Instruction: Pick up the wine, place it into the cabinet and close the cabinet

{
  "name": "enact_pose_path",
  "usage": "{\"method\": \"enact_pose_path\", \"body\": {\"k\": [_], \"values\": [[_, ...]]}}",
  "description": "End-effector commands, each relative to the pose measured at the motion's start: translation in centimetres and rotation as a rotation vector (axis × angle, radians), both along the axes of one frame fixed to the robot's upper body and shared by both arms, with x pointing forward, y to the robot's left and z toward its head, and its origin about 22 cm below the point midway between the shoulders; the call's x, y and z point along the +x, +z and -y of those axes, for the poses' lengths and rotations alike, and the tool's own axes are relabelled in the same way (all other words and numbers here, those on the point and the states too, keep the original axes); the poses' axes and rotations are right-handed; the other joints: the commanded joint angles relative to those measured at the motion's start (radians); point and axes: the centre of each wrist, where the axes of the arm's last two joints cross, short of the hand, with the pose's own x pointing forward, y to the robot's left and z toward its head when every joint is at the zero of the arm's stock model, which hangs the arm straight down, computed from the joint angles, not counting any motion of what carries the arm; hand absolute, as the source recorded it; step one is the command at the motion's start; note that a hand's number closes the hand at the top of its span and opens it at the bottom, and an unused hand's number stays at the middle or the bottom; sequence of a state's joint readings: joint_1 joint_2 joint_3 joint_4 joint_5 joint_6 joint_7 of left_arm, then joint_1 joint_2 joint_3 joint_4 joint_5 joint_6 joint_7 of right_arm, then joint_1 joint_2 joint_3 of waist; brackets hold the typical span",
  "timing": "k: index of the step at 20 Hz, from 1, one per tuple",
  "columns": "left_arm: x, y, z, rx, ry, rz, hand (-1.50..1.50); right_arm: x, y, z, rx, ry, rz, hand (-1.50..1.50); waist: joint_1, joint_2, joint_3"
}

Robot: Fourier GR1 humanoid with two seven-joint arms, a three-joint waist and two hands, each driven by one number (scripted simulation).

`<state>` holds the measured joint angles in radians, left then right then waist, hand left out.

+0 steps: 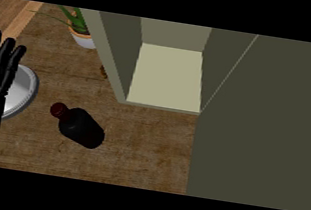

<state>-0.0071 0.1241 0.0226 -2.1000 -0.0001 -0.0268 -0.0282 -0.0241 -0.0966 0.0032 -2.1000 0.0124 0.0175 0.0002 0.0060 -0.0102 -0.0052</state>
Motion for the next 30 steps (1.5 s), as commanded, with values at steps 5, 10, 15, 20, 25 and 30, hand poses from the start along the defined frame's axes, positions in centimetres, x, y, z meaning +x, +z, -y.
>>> {"method": "enact_pose_path", "body": {"k": [5, 10, 15, 20, 25, 30], "values": [[-3.6, -1.7, 2.2, -0.056, 0.409, -0.028, -1.5, -2.6, -0.5, -0.6, 0.035, 0.009, -0.029, -1.5, -0.002, 0.004, 0.007], [-5.3, -1.3, 5.3, -0.338, 0.459, -0.126, -1.5, -4.7, 1.6, -1.8, -0.014, 0.243, -0.11, -1.5, -0.007, 0.001, 0.005], [-7.4, 1.2, 8.9, -0.391, 0.47, -0.106, -1.5, -6.2, 3.9, -1.3, -0.013, 0.255, -0.131, -1.5, -0.006, 0.006, 0.007], [-7.2, 1.9, 11.5, -0.363, 0.475, -0.099, -1.5, -5.7, 7.3, -1.2, -0.01, 0.232, -0.102, -1.5, -0.001, 0.009, 0.006], [-6.3, 2.6, 12.7, -0.367, 0.492, -0.119, -1.5, -8.2, 9.3, -2.5, -0.012, 0.27, -0.122, -1.5, -0.007, 0.008, 0.006], [-6.3, 4.7, 11.5, -0.378, 0.502, -0.162, -1.5, -8.3, 10.9, -2.6, -0.012, 0.268, -0.144, -1.5, -0.008, 0.007, 0.006]]}}
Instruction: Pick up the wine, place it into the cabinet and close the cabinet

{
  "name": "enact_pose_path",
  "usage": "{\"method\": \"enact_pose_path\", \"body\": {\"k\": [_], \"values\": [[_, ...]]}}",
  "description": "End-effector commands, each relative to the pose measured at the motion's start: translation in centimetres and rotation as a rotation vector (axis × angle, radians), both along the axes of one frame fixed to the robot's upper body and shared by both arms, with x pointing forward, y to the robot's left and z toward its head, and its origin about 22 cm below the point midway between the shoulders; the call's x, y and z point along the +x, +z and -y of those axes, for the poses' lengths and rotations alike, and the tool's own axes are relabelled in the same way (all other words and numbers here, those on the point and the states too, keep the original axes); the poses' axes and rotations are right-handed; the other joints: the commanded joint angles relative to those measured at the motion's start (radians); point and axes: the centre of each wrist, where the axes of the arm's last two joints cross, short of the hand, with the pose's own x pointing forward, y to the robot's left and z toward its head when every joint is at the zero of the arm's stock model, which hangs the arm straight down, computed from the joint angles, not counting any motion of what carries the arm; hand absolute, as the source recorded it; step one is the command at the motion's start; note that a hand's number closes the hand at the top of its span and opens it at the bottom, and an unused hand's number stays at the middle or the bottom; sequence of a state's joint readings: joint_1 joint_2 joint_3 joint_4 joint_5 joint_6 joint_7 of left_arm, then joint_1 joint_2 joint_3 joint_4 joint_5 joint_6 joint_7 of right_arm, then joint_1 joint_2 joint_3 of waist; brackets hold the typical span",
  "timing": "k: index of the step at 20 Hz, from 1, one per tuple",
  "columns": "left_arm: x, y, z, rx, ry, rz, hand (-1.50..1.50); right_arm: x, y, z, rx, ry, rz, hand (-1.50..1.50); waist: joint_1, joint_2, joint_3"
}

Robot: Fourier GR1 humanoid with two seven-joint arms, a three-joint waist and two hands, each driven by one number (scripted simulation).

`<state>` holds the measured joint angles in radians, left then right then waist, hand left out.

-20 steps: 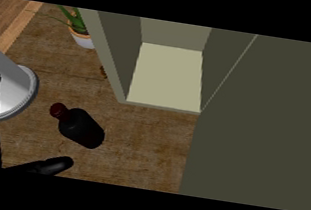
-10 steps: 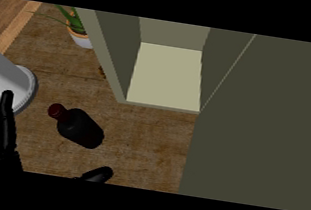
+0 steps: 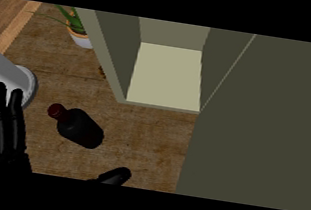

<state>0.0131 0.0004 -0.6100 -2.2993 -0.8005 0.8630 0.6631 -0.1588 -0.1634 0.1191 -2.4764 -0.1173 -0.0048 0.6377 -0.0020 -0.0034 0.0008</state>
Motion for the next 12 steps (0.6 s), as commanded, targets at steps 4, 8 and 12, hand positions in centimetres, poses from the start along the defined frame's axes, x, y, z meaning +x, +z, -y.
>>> {"method": "enact_pose_path", "body": {"k": [4, 8, 12], "values": [[0.3, 0.7, 1.5, -0.037, 0.023, -0.01, -1.5, -3.4, 3.5, 0.5, 0.038, 0.019, 0.055, -1.5, -0.005, -0.002, 0.0], [2.3, 1.3, 1.5, -0.036, 0.04, -0.045, -1.5, -2.6, 3.9, 0.2, 0.038, 0.001, 0.05, -1.5, -0.005, 0.0, 0.0], [1.9, 1.1, 0.0, -0.052, 0.077, -0.055, -1.5, -2.5, 4.7, 0.2, 0.02, 0.025, 0.024, -1.5, -0.002, 0.0, -0.001]]}}
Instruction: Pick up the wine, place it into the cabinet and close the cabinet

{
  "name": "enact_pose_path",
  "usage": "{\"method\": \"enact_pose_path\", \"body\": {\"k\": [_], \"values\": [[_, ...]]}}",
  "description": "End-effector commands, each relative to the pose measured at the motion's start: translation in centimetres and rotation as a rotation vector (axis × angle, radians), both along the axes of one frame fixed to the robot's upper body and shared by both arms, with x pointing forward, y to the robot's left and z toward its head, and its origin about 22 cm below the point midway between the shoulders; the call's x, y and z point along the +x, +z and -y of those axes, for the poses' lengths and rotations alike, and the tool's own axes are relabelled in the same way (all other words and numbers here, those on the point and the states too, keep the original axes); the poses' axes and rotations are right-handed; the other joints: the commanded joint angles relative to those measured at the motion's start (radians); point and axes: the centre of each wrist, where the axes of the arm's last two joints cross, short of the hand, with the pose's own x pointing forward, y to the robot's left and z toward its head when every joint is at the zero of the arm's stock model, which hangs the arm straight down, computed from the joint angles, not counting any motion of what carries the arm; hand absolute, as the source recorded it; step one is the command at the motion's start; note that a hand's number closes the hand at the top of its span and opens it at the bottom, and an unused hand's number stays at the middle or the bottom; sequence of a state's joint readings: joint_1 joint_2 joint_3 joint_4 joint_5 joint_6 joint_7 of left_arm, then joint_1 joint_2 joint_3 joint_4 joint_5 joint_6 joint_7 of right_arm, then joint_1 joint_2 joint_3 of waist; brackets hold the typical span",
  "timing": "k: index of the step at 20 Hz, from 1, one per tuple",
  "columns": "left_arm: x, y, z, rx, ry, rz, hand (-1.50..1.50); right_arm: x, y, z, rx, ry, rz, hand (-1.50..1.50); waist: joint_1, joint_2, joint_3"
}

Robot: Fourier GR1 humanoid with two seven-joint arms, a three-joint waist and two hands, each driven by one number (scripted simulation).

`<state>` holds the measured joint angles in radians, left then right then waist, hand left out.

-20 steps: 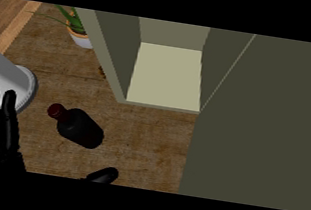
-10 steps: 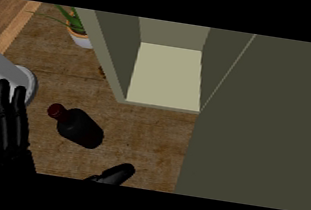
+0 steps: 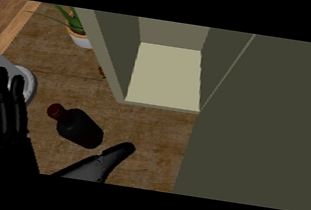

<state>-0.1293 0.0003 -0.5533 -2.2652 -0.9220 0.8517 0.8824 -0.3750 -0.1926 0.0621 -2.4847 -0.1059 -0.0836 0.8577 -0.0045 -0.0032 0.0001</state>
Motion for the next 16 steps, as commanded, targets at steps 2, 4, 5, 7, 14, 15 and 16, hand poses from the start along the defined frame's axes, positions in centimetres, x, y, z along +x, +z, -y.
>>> {"method": "enact_pose_path", "body": {"k": [2, 4, 5, 7, 14, 15, 16], "values": [[1.9, -0.5, 0.0, -0.044, 0.057, -0.018, -1.5, -3.2, 1.0, 0.9, 0.033, 0.046, 0.043, -1.5, -0.005, 0.001, 0.0], [0.8, -0.7, -0.3, -0.026, 0.077, -0.006, -1.5, -4.6, 0.8, 1.7, 0.01, 0.039, 0.057, -1.5, -0.006, -0.001, 0.001], [1.2, -1.3, -0.2, -0.032, 0.084, -0.002, -1.5, -2.7, 1.2, 1.6, 0.018, 0.039, 0.042, -1.5, -0.002, 0.001, 0.0], [1.1, -1.9, -0.5, -0.038, 0.112, -0.028, -1.5, -3.7, 2.2, 0.4, 0.011, 0.066, 0.036, -1.5, -0.002, -0.002, -0.001], [2.3, -2.8, -3.2, -0.05, 0.149, -0.066, -1.5, -3.9, 2.7, 0.5, -0.002, 0.067, 0.049, -1.5, -0.006, -0.001, -0.002], [1.4, -3.9, -1.9, -0.036, 0.141, -0.079, -1.5, -2.5, 3.0, 0.4, 0.009, 0.034, 0.065, -1.5, 0.002, 0.0, -0.001], [1.1, -3.9, -2.9, -0.051, 0.134, -0.087, -1.5, -2.5, 3.3, 0.5, 0.007, 0.047, 0.049, -1.5, 0.001, 0.0, -0.001]]}}
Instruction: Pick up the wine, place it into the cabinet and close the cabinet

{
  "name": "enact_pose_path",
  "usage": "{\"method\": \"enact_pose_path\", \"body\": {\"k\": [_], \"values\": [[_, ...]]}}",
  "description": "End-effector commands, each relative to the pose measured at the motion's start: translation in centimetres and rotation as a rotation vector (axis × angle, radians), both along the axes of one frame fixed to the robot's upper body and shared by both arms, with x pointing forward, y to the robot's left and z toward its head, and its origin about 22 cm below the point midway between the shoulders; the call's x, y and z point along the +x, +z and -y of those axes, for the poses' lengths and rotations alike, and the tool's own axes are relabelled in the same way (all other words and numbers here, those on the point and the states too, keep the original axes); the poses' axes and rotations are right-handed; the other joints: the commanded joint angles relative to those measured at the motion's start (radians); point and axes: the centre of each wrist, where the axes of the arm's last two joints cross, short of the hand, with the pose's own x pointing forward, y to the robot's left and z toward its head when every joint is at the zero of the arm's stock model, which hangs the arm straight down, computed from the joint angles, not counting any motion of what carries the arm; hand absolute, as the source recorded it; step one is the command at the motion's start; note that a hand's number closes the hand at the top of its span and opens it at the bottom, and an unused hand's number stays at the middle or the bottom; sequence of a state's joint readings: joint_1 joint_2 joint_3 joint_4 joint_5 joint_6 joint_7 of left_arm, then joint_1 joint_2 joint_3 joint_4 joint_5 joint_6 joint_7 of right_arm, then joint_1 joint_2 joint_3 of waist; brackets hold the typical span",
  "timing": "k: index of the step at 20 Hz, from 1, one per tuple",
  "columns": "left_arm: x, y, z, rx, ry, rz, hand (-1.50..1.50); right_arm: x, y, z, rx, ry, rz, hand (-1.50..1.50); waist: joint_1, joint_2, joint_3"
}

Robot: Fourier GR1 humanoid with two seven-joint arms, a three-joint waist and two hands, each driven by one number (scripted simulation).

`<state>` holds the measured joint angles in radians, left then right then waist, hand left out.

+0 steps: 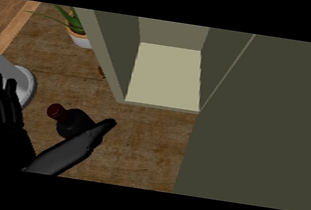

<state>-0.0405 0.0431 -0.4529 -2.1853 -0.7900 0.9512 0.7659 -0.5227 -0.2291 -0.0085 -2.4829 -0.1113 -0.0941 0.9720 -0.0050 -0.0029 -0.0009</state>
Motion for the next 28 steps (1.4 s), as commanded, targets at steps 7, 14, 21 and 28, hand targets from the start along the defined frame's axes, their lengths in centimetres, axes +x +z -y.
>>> {"method": "enact_pose_path", "body": {"k": [7, 14, 21, 28], "values": [[-0.6, -5.6, 1.4, -0.036, 0.031, -0.085, -1.5, -1.9, 1.0, 0.6, 0.031, 0.085, 0.022, -1.5, -0.001, 0.0, 0.0], [-1.4, -8.0, 0.6, -0.061, 0.07, -0.115, -1.5, -3.3, 0.4, 0.4, 0.015, 0.081, 0.02, -1.5, 0.0, -0.002, -0.001], [-0.8, -11.0, -0.6, -0.04, 0.071, -0.143, -1.5, -3.3, 0.0, -0.2, 0.038, 0.075, 0.018, -1.5, 0.0, -0.001, -0.002], [-1.6, -14.4, -2.3, -0.1, 0.059, -0.176, -1.5, -3.3, 1.0, 0.5, 0.023, 0.083, 0.008, -1.5, 0.003, -0.003, -0.002]]}}
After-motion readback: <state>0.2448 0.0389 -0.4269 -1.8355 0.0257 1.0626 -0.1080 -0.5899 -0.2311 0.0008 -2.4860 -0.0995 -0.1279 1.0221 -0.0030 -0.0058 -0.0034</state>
